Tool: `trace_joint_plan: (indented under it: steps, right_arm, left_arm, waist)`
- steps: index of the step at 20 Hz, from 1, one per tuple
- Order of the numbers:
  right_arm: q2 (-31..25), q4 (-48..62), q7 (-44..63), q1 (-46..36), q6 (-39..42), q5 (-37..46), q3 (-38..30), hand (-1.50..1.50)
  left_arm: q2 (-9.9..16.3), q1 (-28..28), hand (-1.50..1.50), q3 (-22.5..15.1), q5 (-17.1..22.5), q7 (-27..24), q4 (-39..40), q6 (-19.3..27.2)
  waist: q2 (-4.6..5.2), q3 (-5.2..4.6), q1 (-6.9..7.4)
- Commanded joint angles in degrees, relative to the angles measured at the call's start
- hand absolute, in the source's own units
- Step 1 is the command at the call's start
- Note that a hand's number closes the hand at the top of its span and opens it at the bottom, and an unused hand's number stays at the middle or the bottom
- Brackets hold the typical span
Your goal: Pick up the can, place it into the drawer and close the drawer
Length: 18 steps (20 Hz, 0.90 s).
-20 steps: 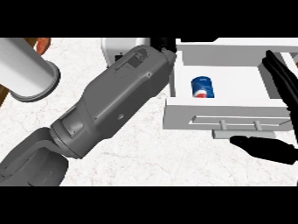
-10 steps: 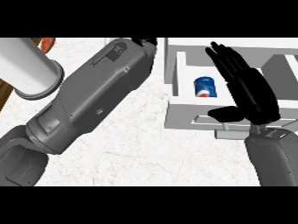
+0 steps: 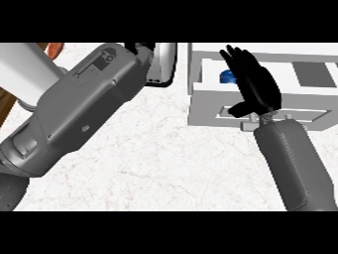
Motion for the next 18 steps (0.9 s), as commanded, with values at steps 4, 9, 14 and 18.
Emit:
trace_joint_plan:
  steps: [4,9,14,18]
  right_arm:
    - [0.2,18.6,-1.1,-5.6,-13.0,4.5,-2.9,-1.5]
    - [-1.6,27.1,-3.4,-11.3,-17.9,4.7,-5.6,-1.5]
    - [-0.1,34.2,-2.0,-15.7,-25.4,6.0,-7.4,-1.5]
    - [-3.6,39.4,-5.0,-18.0,-28.5,4.9,-10.1,-1.5]
  left_arm:
    - [3.6,3.0,-1.5,-0.3,-2.4,4.3,-7.4,2.8]
    - [5.1,7.8,-1.5,0.1,-2.9,3.8,-11.2,0.8]
    - [7.1,8.1,-1.5,0.9,-3.7,5.5,-13.4,1.2]
    - [9.6,9.7,-1.5,1.1,-4.6,6.5,-17.3,1.2]
  waist:
    - [0.05,0.05,0.03]
    - [0.52,0.05,0.76]
    - [0.82,0.08,1.29]
    - [0.99,0.11,1.92]
